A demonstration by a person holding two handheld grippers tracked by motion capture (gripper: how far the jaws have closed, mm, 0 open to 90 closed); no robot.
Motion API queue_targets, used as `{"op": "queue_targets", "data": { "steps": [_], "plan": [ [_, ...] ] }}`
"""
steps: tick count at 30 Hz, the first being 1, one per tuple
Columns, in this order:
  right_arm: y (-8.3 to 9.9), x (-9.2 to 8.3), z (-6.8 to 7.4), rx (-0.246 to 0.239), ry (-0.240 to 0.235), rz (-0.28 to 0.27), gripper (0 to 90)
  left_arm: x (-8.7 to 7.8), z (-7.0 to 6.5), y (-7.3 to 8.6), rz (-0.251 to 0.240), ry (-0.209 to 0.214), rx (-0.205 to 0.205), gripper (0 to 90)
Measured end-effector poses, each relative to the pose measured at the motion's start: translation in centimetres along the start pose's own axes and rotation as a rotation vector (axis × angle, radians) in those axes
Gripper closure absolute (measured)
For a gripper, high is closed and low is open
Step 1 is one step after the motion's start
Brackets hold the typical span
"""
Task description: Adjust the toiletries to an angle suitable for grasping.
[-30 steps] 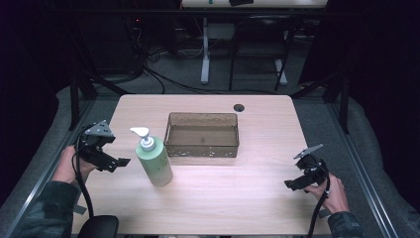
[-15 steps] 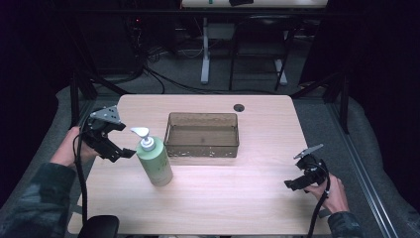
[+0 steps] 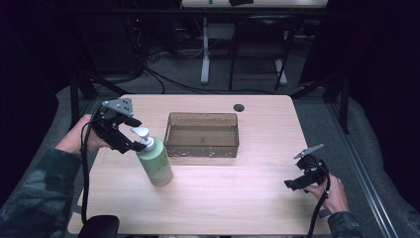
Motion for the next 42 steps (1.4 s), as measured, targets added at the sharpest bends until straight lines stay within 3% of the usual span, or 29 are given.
{"op": "queue_targets", "data": {
  "steps": [2, 4, 9, 18, 24, 25, 29, 34, 38, 42],
  "plan": [
    [0.0, 0.0, 0.0, 0.001, -0.001, 0.001, 0.9, 0.2, -0.1, -0.2, 0.003, 0.008, 0.004, 23.9],
    [0.0, 0.0, -0.1, -0.001, 0.003, 0.0, 0.9, 0.3, 0.0, -0.3, -0.003, 0.002, 0.005, 37.7],
    [0.0, 0.0, -0.1, -0.001, 0.004, -0.001, 1.0, 0.1, 0.2, -0.4, -0.023, -0.005, 0.004, 46.8],
    [0.0, -0.1, -0.1, -0.002, 0.008, -0.002, 1.4, 0.1, -0.6, -0.6, -0.047, 0.036, 0.013, 60.9],
    [-0.1, 0.0, 0.0, 0.003, 0.005, -0.004, 1.5, 0.3, -0.7, -0.9, -0.064, 0.023, -0.024, 62.1],
    [0.0, -0.1, -0.1, 0.0, 0.009, -0.001, 1.6, 0.4, -0.8, -1.1, -0.066, 0.009, -0.058, 62.2],
    [0.0, 0.0, -0.1, 0.005, 0.006, -0.001, 1.8, 0.4, -1.1, -1.1, -0.045, -0.028, -0.093, 62.2],
    [0.0, -0.1, -0.1, 0.0, 0.01, -0.001, 1.8, 0.4, -1.2, -0.9, -0.02, -0.036, -0.097, 61.6],
    [0.0, -0.1, -0.1, 0.003, 0.008, -0.002, 1.9, 1.1, -1.2, -0.6, 0.041, -0.039, -0.085, 59.4],
    [0.0, -0.1, -0.1, 0.006, 0.008, -0.004, 1.9, 1.3, -1.1, -0.8, 0.04, -0.046, -0.082, 62.3]
  ]
}}
Point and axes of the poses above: each handheld gripper's, and its own axes: x roughly forward along the jaws, y roughly out of its underside, z roughly to its left, the point moved 10 cm from there along x, roughly forward along the jaws, and after that the axes turned 5 degrees about -x, right-handed, at the moved point
